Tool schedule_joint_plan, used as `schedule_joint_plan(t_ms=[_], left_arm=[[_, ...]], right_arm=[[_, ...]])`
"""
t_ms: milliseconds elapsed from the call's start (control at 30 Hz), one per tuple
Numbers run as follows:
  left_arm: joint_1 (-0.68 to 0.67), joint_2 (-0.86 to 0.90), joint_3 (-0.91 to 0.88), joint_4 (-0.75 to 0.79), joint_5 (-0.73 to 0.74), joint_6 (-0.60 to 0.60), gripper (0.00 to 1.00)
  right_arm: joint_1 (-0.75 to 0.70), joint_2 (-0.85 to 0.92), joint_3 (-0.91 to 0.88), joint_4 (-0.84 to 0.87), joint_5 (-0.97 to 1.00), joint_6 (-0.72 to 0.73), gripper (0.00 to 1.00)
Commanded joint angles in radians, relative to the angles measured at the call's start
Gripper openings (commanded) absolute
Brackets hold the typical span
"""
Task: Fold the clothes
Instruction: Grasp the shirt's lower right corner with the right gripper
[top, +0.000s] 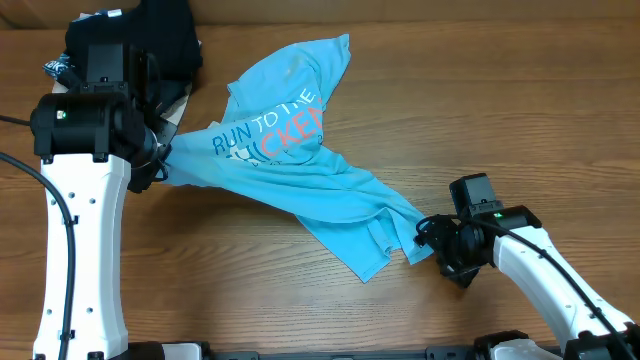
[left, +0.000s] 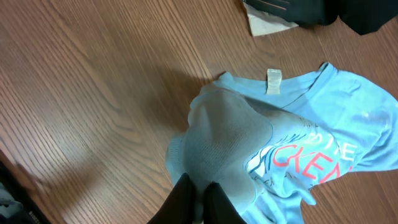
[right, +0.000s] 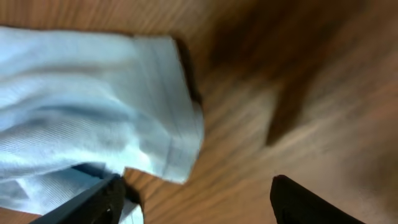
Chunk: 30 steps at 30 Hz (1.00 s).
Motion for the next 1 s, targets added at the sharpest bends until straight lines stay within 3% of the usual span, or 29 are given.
schedule_joint_plan(t_ms=[0, 133, 600, 967], left_arm=[[0.004, -0.02, 0.026, 0.002, 0.004, 0.023, 0.09], [0.004, -0.02, 0.026, 0.005, 0.011, 0.023, 0.09], [0.004, -0.02, 0.026, 0.002, 0.014, 0.026, 0.09], [0.004, -0.02, 0.026, 0.002, 0.014, 0.03, 0.09]], right_arm=[[0.029, 0.001, -0.042, 0.054, 0.048, -0.07, 0.77], [0.089, 0.001, -0.096, 0.131, 0.044, -0.055, 0.76], [0.209, 0.016, -0.097, 0.153, 0.108, 0.135, 0.77], [0.209, 0.232, -0.097, 0.237, 0.124, 0.152, 0.73]])
